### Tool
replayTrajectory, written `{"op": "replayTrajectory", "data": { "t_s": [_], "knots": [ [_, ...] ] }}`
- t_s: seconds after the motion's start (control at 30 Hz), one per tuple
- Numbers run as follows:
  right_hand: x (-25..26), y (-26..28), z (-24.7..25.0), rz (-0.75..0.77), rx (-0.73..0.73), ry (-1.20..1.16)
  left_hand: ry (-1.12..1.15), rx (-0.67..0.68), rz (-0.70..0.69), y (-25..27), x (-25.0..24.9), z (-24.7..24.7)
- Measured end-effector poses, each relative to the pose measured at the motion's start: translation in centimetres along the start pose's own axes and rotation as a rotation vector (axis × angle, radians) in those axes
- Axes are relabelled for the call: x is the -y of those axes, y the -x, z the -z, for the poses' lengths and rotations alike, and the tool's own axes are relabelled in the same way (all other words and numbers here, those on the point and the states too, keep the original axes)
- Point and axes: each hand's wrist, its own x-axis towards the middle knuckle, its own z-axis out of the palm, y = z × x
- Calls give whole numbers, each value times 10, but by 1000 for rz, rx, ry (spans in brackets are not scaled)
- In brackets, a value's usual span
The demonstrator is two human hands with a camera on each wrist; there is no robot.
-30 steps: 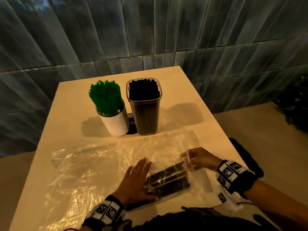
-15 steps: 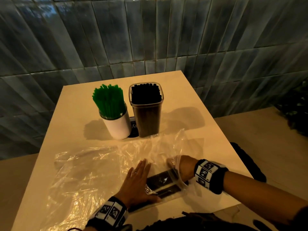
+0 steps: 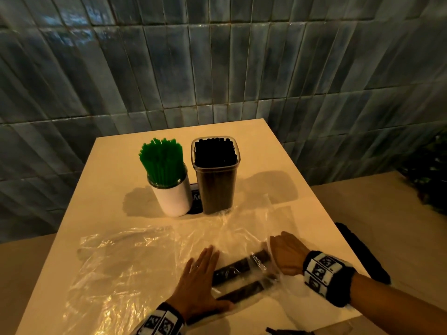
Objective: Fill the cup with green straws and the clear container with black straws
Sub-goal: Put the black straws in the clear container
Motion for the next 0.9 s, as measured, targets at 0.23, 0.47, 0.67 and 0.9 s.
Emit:
{"op": "replayTrajectory", "data": {
  "t_s": [0.23,0.47,0.67,0.9],
  "knots": [
    [-82,57,13,-201,-56,43,22,13,-5,-1,3,0],
    [-180,109,36,-557,-138,-10,90,-39,22,3,-12,26],
    [-67,130,132,-423,-211,25,17,-918,-437,4,-54,87],
    [5,128,187,-59,-279,-215,14,-849,-364,1,-62,130]
  ]
}}
